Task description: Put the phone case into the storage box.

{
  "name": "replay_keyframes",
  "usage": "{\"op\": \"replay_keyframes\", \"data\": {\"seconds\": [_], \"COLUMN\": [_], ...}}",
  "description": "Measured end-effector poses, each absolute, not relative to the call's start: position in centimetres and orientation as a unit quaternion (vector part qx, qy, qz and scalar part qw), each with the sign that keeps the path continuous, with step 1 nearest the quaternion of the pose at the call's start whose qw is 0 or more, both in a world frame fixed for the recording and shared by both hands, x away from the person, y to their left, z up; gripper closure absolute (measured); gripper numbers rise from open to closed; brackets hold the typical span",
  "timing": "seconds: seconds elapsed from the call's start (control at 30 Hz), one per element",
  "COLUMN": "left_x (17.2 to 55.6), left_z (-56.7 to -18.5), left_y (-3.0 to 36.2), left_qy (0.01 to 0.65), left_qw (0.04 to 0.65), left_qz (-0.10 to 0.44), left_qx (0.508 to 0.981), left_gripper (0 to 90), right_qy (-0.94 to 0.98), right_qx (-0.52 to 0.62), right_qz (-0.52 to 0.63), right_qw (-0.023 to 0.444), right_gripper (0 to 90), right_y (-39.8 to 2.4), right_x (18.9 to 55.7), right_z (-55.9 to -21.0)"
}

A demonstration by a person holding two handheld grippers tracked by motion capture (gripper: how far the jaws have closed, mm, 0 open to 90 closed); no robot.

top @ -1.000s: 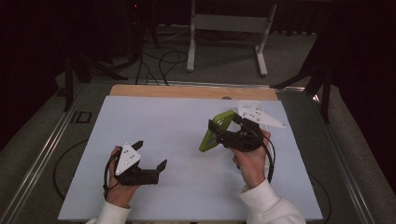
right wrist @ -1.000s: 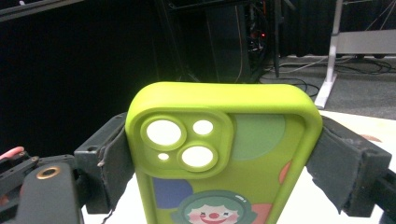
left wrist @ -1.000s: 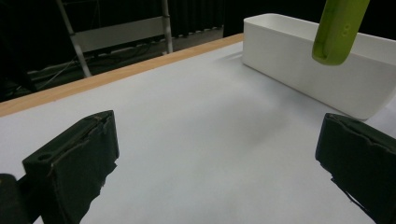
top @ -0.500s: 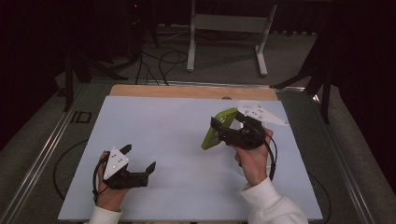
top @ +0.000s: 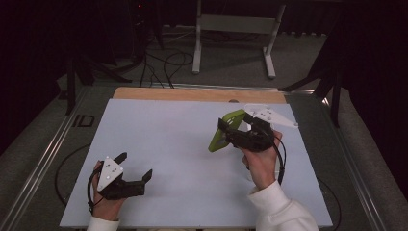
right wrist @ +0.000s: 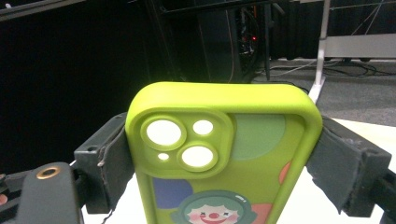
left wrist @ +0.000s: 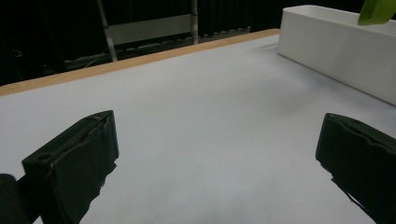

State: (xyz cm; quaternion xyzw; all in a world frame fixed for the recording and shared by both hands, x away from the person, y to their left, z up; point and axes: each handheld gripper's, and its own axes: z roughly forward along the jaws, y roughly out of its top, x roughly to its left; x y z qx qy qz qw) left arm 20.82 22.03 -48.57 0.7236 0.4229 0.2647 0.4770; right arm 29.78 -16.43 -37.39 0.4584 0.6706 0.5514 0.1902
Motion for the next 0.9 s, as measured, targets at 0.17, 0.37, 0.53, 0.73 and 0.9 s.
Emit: {"op": "replay_keyframes", "data": {"seconds": [0.17,0.37,0.53,0.73,0.9], "left_x": [20.6,20.5,20.2,20.2,20.2], "left_z": [-48.8,-48.9,-48.9,-48.9,-48.9], "left_y": [22.3,22.4,22.5,22.6,22.6], "left_qy": [0.426,0.426,0.429,0.431,0.432], "left_qw": [0.476,0.476,0.477,0.477,0.477], "left_qz": [0.266,0.267,0.271,0.274,0.275], "left_qx": [0.722,0.722,0.718,0.715,0.714], "left_gripper": [0.1,0.1,0.2,0.2,0.2], "right_qy": [0.669,0.666,0.662,0.659,0.655], "right_qx": [0.462,0.465,0.470,0.476,0.483], "right_qz": [0.551,0.549,0.548,0.545,0.542], "right_qw": [0.192,0.196,0.201,0.206,0.211], "right_gripper": [15.4,15.4,15.4,15.4,15.4], "right_y": [-16.6,-16.7,-17.0,-17.3,-17.6], "right_x": [29.9,30.2,30.5,30.8,31.0], "right_z": [-37.4,-37.3,-37.2,-37.3,-37.4]}}
